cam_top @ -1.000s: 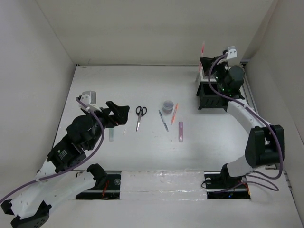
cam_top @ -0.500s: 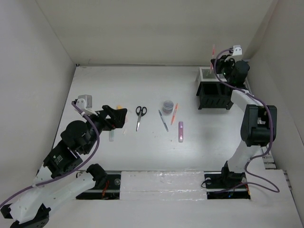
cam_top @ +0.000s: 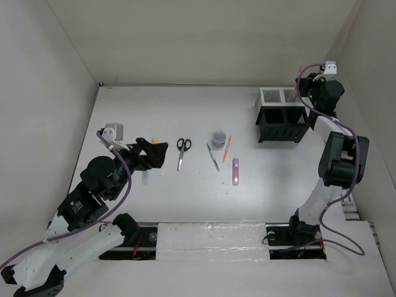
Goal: Sort the stationery into containers
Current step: Place the pen in the storage box.
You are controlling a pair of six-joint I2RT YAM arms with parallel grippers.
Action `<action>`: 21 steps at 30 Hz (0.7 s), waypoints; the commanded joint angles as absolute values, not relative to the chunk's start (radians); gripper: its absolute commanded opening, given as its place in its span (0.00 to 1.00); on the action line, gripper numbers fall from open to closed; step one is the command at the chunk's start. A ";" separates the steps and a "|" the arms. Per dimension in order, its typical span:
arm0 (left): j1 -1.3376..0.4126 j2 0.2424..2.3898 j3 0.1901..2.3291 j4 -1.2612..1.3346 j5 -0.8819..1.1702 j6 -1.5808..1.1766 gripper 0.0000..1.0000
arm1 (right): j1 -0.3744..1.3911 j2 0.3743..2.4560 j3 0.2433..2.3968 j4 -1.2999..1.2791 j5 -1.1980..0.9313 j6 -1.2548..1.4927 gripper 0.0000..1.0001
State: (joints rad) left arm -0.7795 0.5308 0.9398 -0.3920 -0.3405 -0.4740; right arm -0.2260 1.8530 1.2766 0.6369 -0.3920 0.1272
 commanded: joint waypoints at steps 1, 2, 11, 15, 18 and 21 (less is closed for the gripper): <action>-0.787 0.534 0.933 -0.334 -0.305 -0.445 1.00 | -0.255 1.890 1.339 0.681 -0.442 0.123 0.00; -0.787 0.534 0.924 -0.334 -0.296 -0.445 1.00 | -0.268 1.899 1.339 0.681 -0.452 0.123 0.00; -0.787 0.497 0.914 -0.310 -0.262 -0.423 1.00 | -0.278 1.953 1.365 0.672 -0.465 0.132 0.00; -0.787 0.488 0.914 -0.298 -0.252 -0.423 1.00 | -0.278 1.973 1.374 0.672 -0.465 0.153 0.00; -0.787 0.488 0.914 -0.298 -0.252 -0.423 1.00 | -0.278 1.982 1.374 0.683 -0.465 0.163 0.00; -0.787 0.488 0.914 -0.298 -0.252 -0.423 1.00 | -0.278 1.982 1.339 0.696 -0.465 0.173 0.00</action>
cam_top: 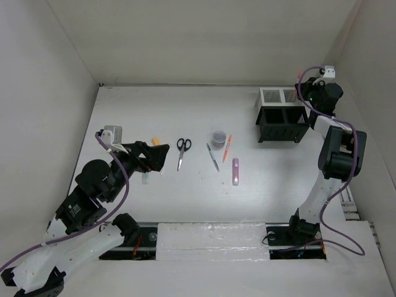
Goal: Sort the stationery into containers
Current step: Place the pen in the storage box.
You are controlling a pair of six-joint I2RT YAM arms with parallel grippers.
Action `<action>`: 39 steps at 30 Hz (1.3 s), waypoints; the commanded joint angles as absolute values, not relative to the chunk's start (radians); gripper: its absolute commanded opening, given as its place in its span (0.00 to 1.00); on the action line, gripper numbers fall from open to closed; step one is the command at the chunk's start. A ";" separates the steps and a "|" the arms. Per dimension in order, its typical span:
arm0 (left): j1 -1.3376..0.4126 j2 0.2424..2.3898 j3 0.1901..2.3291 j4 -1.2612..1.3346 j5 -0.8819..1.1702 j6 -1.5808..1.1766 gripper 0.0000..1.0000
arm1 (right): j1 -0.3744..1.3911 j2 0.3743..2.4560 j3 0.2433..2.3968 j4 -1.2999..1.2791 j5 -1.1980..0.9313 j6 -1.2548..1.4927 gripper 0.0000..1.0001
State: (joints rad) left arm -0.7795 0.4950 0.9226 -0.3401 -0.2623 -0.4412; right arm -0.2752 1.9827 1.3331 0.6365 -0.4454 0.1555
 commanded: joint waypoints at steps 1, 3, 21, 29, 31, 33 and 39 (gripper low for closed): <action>-0.787 0.488 0.914 -0.298 -0.252 -0.414 1.00 | -0.278 1.982 1.330 0.696 -0.465 0.173 0.00; -0.787 0.488 0.914 -0.298 -0.252 -0.414 1.00 | -0.278 1.982 1.321 0.696 -0.465 0.173 0.00; -0.787 0.479 0.914 -0.288 -0.252 -0.414 1.00 | -0.278 1.962 1.215 0.749 -0.495 0.213 0.06; -0.787 0.469 0.914 -0.288 -0.252 -0.414 1.00 | -0.278 1.953 1.186 0.758 -0.477 0.222 0.18; -0.787 0.469 0.914 -0.288 -0.252 -0.414 1.00 | -0.278 1.953 1.186 0.758 -0.477 0.222 0.22; -0.787 0.469 0.914 -0.288 -0.252 -0.414 1.00 | -0.278 1.953 1.177 0.758 -0.477 0.222 0.25; -0.787 0.460 0.914 -0.288 -0.252 -0.414 1.00 | -0.278 1.944 1.177 0.758 -0.468 0.222 0.32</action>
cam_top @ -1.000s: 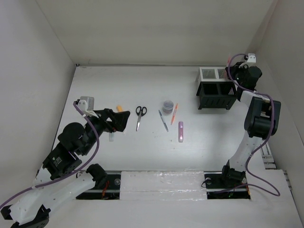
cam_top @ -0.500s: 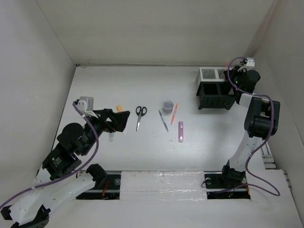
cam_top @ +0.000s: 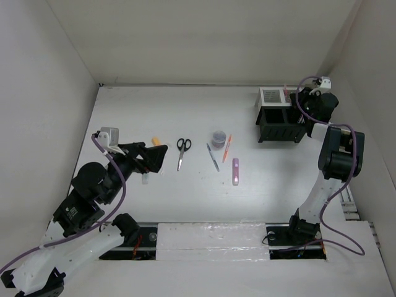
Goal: Sort the stationery into containers
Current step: Place the pen in the storage box, then pick up the pen from the center of the board.
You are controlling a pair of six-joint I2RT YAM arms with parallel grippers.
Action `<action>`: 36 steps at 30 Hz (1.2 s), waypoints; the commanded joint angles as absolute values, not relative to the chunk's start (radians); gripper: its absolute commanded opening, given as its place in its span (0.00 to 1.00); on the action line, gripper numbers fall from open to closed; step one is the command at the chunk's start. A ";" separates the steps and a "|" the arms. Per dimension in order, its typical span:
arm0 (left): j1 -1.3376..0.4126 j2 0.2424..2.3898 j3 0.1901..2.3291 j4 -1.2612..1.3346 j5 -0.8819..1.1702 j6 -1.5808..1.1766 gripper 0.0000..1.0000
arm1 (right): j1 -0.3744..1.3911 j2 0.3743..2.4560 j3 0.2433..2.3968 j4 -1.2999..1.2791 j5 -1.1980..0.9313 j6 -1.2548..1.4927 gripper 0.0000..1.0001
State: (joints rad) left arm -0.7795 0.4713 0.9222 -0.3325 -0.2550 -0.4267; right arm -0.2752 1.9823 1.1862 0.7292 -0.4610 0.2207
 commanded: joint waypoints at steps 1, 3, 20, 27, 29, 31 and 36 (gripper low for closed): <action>-0.787 0.460 0.914 -0.288 -0.252 -0.414 1.00 | -0.278 1.944 1.177 0.758 -0.468 0.222 0.32; -0.787 0.460 0.914 -0.288 -0.252 -0.414 1.00 | -0.278 1.944 1.167 0.768 -0.468 0.222 0.32; -0.787 0.503 0.933 -0.374 -0.445 -0.491 1.00 | -0.242 1.720 1.140 0.801 -0.529 0.295 0.56; -0.769 0.664 0.991 -0.504 -0.595 -0.693 1.00 | -0.054 1.582 1.184 0.559 -0.453 0.157 0.99; -0.769 0.736 1.003 -0.534 -0.595 -0.748 1.00 | 0.078 1.549 1.215 0.386 -0.320 0.085 0.99; -0.769 0.839 0.999 -0.523 -0.571 -0.817 1.00 | 0.167 1.511 1.215 0.268 -0.177 0.025 0.99; -0.769 0.998 0.988 -0.495 -0.554 -0.920 1.00 | 0.380 1.405 1.175 0.094 -0.005 0.037 0.99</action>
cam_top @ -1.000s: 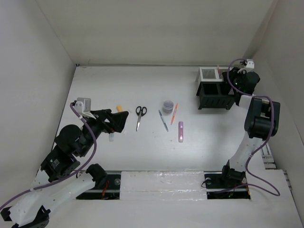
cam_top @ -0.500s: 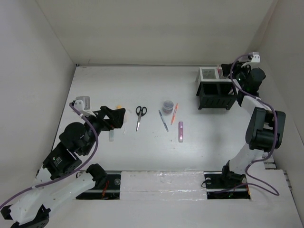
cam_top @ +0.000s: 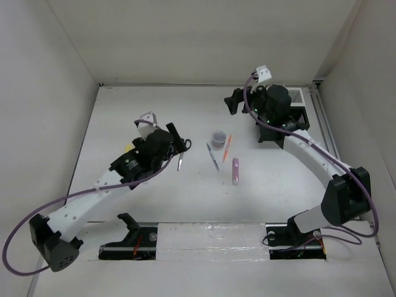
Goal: Sort the stationery into containers
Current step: Pick up the pen from the center of the board.
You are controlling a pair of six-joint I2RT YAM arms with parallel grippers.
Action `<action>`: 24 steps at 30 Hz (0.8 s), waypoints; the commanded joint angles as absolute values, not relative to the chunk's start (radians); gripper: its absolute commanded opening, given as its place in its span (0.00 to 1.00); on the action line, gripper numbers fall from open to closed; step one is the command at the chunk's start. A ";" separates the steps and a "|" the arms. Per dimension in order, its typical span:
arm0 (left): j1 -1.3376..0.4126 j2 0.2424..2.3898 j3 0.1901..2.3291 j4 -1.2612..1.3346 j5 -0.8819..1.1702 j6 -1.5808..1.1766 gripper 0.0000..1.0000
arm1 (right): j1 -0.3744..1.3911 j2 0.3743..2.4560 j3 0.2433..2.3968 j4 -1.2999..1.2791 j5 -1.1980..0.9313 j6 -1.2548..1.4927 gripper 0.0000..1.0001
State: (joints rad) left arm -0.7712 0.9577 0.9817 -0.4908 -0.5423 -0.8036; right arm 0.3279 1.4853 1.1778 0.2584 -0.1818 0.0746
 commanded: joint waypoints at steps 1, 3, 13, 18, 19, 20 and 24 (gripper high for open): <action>-0.769 1.037 0.988 -0.476 -0.554 -0.920 1.00 | 0.402 1.385 1.163 0.071 0.018 0.050 0.99; -0.769 1.078 1.002 -0.486 -0.563 -0.958 1.00 | 0.464 1.347 1.141 0.005 0.084 0.051 0.99; -0.769 1.146 1.034 -0.594 -0.644 -1.019 1.00 | 0.679 1.221 1.017 -0.204 0.167 0.089 0.95; -0.769 1.135 1.023 -0.629 -0.644 -1.019 1.00 | 0.790 1.203 0.950 -0.204 0.198 0.115 0.92; -0.769 1.135 1.023 -0.655 -0.644 -1.019 1.00 | 0.802 1.222 0.950 -0.204 0.207 0.124 0.91; -0.769 1.123 1.023 -0.664 -0.644 -1.019 1.00 | 0.813 1.254 0.936 -0.204 0.207 0.124 0.91; -0.769 1.077 1.023 -0.693 -0.655 -0.977 1.00 | 0.827 1.334 0.936 -0.175 0.198 0.133 0.84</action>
State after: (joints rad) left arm -0.7708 1.1320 0.9897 -0.6395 -0.6075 -0.9840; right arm 0.8238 1.2881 0.9421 -0.2092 0.1722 0.1135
